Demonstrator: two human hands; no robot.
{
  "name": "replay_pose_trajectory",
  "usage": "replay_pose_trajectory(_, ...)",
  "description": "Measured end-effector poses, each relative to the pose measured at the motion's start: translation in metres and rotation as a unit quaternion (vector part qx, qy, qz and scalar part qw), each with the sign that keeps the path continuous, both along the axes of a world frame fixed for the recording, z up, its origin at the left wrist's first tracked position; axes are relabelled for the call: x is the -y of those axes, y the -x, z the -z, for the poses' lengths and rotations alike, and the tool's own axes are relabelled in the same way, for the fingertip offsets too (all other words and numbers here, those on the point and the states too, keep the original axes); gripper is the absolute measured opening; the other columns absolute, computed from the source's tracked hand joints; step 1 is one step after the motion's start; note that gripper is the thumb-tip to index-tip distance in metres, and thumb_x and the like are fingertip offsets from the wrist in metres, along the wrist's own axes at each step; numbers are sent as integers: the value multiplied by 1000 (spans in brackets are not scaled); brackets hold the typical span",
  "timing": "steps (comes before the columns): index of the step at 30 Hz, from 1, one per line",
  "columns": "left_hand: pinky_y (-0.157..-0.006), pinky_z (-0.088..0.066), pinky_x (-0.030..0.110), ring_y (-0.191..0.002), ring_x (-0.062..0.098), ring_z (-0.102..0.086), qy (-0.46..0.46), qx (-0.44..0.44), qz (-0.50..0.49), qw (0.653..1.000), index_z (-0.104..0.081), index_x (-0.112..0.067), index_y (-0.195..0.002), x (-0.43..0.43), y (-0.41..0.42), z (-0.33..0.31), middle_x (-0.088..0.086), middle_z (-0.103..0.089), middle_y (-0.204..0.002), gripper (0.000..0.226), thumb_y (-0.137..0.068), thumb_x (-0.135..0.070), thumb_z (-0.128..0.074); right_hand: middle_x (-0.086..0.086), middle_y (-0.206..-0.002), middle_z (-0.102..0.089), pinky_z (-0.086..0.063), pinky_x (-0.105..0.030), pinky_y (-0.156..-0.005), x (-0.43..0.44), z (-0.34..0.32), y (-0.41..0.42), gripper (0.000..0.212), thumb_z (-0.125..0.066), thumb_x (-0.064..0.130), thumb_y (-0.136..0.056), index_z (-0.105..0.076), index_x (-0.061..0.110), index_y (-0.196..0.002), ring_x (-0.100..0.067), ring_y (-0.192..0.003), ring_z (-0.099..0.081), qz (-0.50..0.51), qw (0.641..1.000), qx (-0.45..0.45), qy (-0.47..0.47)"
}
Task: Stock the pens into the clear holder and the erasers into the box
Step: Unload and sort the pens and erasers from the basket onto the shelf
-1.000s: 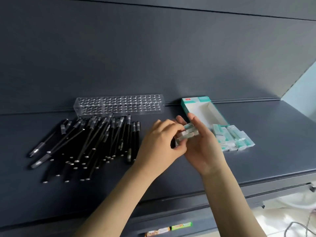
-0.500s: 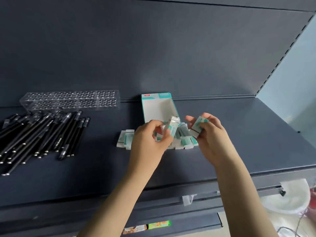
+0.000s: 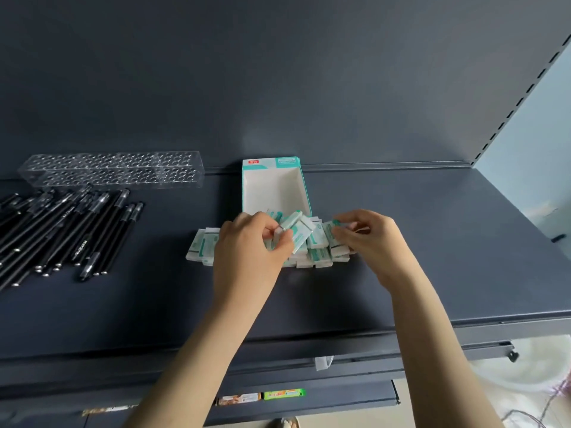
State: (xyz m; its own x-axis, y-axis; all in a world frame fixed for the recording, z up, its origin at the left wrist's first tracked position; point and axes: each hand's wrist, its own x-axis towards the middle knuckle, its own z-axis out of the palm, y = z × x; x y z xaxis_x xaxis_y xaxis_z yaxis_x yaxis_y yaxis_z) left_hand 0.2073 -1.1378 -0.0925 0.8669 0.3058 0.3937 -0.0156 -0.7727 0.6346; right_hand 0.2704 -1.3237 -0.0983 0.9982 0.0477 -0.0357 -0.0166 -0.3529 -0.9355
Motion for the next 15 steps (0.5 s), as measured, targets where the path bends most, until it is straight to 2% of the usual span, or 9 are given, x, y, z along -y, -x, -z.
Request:
replay_pose_trajectory(2,-62,-43,36,-78,25,-51,-8,1,-3,1000,-64,-16,-78,-1,0,2,-3,-56,-80,13,-83,-27,-71,4,-77,-60,-46,-24,-63,3,6,-2,11,-78,20,-81,-75,21,-91,-11,-66,-53,0,999,4,51)
replay_pose_trajectory(4,-61,-42,35,-77,25,-51,-19,-1,-10,1000,-64,-15,-77,1,0,2,-2,-56,-79,14,-83,-26,-71,4,-81,-58,-44,-24,-65,4,10,-2,17,-78,23,-81,-75,20,-98,-11,-68,-53,0,999,0,40)
replay_pose_trajectory(8,-61,-45,37,-78,25,-51,-23,-3,-16,1000,-62,-16,-76,1,0,1,-2,-56,-79,15,-84,-26,-70,6,-98,-54,-43,-21,-73,5,8,4,26,-72,32,-87,-69,33,-113,-10,-80,-53,-15,997,56,41)
replay_pose_trajectory(11,-61,-45,37,-78,25,-52,-27,2,-13,1000,-62,-16,-76,0,-1,2,-2,-57,-78,15,-85,-25,-69,12,-109,-53,-42,-20,-85,-1,3,12,28,-73,42,-83,-68,41,-111,-12,-103,-50,-64,990,100,81)
replay_pose_trajectory(13,-62,-43,35,-78,25,-52,-20,3,-10,1000,-63,-16,-76,-1,-1,3,-3,-58,-78,14,-86,-25,-68,12,-110,-52,-41,-22,-88,-8,5,15,31,-75,48,-78,-67,45,-108,-14,-108,-46,-83,985,113,105)
replay_pose_trajectory(15,-61,-39,32,-79,22,-52,-11,1,-5,1000,-64,-17,-78,-1,0,2,-5,-60,-80,13,-87,-26,-67,12,-109,-52,-39,-17,-87,-15,9,17,28,-76,48,-78,-67,46,-104,-15,-108,-43,-82,981,122,126)
